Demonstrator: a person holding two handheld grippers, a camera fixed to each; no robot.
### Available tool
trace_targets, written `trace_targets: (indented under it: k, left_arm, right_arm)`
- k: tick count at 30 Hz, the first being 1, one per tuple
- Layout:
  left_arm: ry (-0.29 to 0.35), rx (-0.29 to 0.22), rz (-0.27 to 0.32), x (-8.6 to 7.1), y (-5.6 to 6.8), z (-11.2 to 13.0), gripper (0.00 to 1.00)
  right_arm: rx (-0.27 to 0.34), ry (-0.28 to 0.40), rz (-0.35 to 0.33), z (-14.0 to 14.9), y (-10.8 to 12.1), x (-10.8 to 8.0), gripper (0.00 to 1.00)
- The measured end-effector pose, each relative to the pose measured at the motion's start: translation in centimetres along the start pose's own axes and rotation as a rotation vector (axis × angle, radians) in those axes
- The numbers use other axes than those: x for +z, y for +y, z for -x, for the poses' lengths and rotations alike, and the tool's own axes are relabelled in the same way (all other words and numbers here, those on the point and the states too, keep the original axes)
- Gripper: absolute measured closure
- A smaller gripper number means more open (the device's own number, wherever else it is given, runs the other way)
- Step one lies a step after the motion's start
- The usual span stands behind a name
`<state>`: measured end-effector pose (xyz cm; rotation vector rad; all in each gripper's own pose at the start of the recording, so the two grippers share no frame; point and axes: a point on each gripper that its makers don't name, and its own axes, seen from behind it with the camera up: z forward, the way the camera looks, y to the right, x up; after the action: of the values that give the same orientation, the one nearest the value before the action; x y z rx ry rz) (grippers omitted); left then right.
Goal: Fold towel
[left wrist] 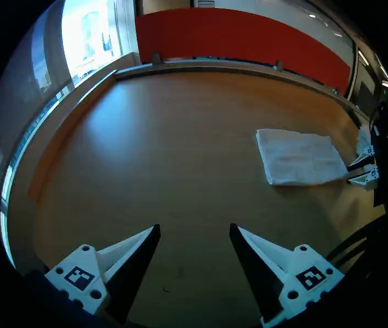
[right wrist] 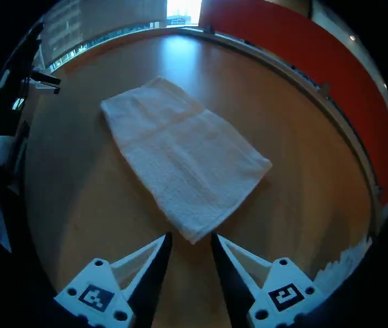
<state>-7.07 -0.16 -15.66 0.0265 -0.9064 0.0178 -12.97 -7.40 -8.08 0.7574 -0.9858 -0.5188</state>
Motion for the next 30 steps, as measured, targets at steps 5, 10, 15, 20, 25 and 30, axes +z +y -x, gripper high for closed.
trace_targets:
  k: [5,10,15,20,25,30]
  left_arm:
    - [0.002,-0.004,0.002,-0.1,0.0,0.1,0.06]
    - [0.006,-0.001,0.003,-0.2,0.0,-0.2,0.06]
    - [0.008,0.005,0.007,-0.2,0.0,-0.4,0.06]
    - [0.007,0.006,0.012,-0.1,0.2,-0.3,0.06]
    - [0.006,0.008,0.015,-0.1,0.2,-0.2,0.06]
    - [0.009,0.009,0.014,-0.1,0.2,-0.3,0.06]
  right_arm:
    - [0.019,-0.01,-0.014,0.2,-0.1,0.2,0.76]
    - [0.028,-0.006,-0.017,0.1,-0.1,0.3,0.92]
    - [0.022,0.006,-0.008,-0.3,0.1,0.2,0.97]
    - [0.02,0.017,0.002,-0.8,0.2,-0.1,0.97]
    - [0.013,0.046,0.016,-2.3,0.5,-1.1,0.97]
    - [-0.023,0.08,0.028,-4.7,0.5,-2.2,0.98]
